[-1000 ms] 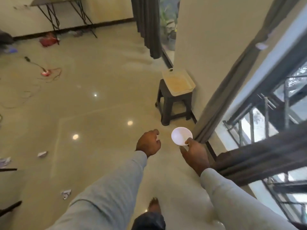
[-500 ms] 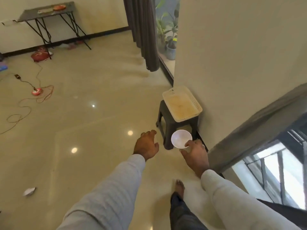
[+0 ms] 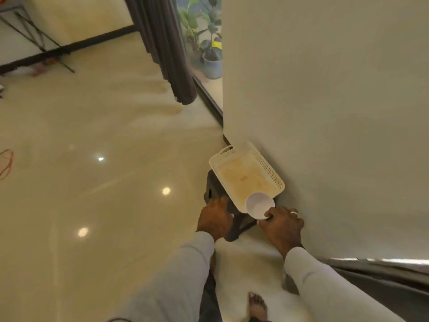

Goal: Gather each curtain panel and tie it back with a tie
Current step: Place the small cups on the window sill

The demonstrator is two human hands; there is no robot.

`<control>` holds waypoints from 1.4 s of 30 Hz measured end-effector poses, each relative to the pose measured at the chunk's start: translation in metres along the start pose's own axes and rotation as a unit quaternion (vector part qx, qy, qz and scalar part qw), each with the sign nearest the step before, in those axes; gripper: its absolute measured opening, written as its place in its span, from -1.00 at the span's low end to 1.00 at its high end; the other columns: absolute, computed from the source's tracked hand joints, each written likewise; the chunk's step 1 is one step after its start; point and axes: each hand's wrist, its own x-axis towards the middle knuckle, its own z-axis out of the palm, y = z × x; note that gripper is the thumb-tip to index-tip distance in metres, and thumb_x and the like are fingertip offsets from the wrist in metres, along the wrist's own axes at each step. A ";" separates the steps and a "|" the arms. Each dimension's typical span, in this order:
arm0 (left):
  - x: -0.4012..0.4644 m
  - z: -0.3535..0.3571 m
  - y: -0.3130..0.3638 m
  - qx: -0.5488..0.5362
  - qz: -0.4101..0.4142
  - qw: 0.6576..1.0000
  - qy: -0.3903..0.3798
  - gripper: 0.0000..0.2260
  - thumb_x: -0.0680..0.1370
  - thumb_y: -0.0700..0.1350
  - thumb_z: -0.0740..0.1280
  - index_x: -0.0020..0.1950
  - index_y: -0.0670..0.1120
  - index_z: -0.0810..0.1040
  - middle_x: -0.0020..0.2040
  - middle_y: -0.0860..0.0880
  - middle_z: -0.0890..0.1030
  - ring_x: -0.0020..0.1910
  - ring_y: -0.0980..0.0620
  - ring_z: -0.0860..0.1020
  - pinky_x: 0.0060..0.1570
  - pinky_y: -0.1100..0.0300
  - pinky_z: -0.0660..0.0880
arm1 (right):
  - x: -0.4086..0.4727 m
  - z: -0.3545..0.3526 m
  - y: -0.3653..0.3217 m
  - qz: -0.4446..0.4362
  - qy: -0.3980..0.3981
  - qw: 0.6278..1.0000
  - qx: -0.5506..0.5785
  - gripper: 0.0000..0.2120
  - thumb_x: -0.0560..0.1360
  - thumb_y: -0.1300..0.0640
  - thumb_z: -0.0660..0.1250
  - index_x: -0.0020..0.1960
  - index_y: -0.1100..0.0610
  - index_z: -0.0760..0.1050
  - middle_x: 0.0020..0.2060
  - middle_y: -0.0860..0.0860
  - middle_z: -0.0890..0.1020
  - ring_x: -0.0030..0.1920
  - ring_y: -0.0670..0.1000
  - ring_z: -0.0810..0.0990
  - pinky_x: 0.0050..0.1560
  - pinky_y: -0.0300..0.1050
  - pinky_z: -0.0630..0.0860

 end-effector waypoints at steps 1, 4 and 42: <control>0.024 0.002 -0.003 0.008 0.016 1.000 -0.011 -0.47 0.64 -0.02 0.37 0.60 -0.08 0.39 0.49 -0.16 0.53 0.47 -0.27 0.44 0.37 -0.10 0.49 | 0.018 0.011 -0.004 0.017 -0.004 1.000 -0.002 -0.71 0.38 -0.23 0.50 0.01 -0.10 0.65 0.01 -0.06 0.67 0.15 0.15 0.50 0.09 0.06 0.36; 0.086 0.009 -0.013 0.045 0.058 0.996 -0.041 -0.51 0.66 0.01 0.35 0.57 -0.05 0.39 0.46 -0.12 0.54 0.45 -0.23 0.44 0.35 -0.10 0.48 | 0.061 0.040 -0.016 0.054 -0.007 0.998 -0.003 -0.75 0.41 -0.20 0.48 0.01 -0.10 0.67 -0.02 -0.06 0.69 0.14 0.13 0.50 0.06 0.04 0.32; 0.016 0.019 0.047 0.220 0.185 0.956 -0.065 -0.44 0.65 0.12 0.23 0.63 -0.05 0.30 0.58 -0.10 0.37 0.54 -0.20 0.31 0.49 -0.15 0.29 | -0.080 0.007 0.025 0.089 -0.030 0.992 -0.089 -0.63 0.50 -0.17 0.25 0.19 -0.03 0.60 0.18 0.05 0.65 0.23 0.17 0.57 0.26 0.19 0.40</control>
